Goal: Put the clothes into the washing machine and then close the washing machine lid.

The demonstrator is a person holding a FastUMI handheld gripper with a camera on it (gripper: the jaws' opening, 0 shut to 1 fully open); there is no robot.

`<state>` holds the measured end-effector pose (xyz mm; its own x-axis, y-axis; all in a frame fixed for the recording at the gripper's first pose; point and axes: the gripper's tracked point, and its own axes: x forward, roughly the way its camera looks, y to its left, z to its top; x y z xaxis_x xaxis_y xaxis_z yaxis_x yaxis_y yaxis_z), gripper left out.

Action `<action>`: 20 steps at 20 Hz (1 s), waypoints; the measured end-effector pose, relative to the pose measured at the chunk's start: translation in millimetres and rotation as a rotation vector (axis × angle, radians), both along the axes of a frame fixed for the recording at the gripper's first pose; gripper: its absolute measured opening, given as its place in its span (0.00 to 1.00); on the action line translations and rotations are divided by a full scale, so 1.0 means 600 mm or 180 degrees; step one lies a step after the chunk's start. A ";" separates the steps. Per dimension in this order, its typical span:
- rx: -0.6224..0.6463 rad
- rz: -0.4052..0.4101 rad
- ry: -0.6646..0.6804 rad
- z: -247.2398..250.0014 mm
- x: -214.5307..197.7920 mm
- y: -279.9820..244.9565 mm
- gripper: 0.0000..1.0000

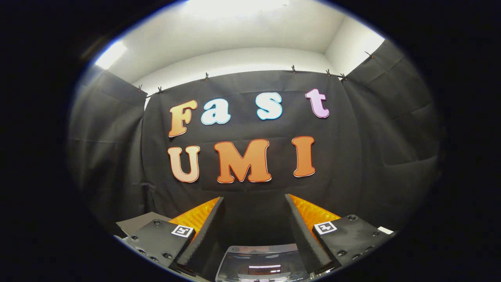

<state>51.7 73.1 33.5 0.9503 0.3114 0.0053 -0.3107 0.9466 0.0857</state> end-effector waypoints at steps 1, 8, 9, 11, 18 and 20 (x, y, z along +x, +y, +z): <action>0.0004 0.0004 0.0001 0.003 -0.002 0.001 0.96; 0.0022 -0.0017 0.0007 0.004 0.002 0.000 0.96; 0.0016 -0.0007 0.0010 0.004 0.002 0.001 0.96; -0.0011 -0.0009 0.0015 0.002 0.003 0.002 0.96; -0.0033 0.0027 0.0015 0.002 -0.001 0.013 0.96; -0.0007 0.0021 -0.0002 0.005 -0.001 0.012 0.96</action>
